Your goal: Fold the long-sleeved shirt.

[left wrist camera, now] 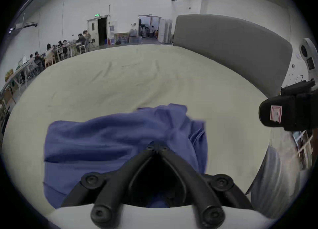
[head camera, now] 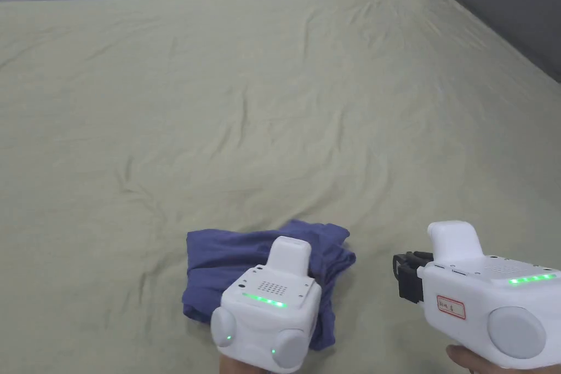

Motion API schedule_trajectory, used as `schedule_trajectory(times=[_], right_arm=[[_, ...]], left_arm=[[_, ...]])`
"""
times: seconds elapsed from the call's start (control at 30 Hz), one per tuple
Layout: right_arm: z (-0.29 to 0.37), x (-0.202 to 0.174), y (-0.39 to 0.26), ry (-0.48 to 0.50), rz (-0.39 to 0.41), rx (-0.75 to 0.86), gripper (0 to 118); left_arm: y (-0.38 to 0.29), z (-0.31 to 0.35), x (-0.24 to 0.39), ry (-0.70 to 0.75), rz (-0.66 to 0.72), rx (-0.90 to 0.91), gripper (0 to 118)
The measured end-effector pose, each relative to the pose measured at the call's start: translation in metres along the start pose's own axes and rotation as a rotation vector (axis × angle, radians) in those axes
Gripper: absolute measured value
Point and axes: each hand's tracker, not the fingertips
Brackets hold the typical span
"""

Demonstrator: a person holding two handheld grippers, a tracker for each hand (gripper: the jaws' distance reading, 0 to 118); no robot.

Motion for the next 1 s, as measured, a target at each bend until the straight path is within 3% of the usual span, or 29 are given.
schedule_trajectory(times=[0.2,0.43,0.63,0.7,0.87,1.0], right_arm=[[0.002,0.005,-0.002,-0.016,-0.01,-0.013,2],[0.006,0.008,-0.001,-0.026,-0.022,-0.004,2],[0.008,0.007,0.009,-0.011,-0.031,0.025,2],[0.004,0.0,0.016,0.05,-0.049,0.033,2],[-0.022,-0.028,0.032,0.32,-0.125,0.019,2],[-0.061,-0.055,0.03,0.422,-0.152,-0.067,2]], left_arm=[[0.001,-0.016,0.021,-0.038,0.005,-0.026,0],[-0.002,-0.019,0.038,-0.199,0.005,-0.087,0],[0.024,0.04,-0.008,-0.248,0.197,0.047,0],[0.03,0.065,-0.041,-0.208,0.261,0.103,0],[0.022,0.111,-0.13,-0.139,0.442,0.153,0],[0.001,0.118,-0.178,-0.139,0.551,0.113,0]])
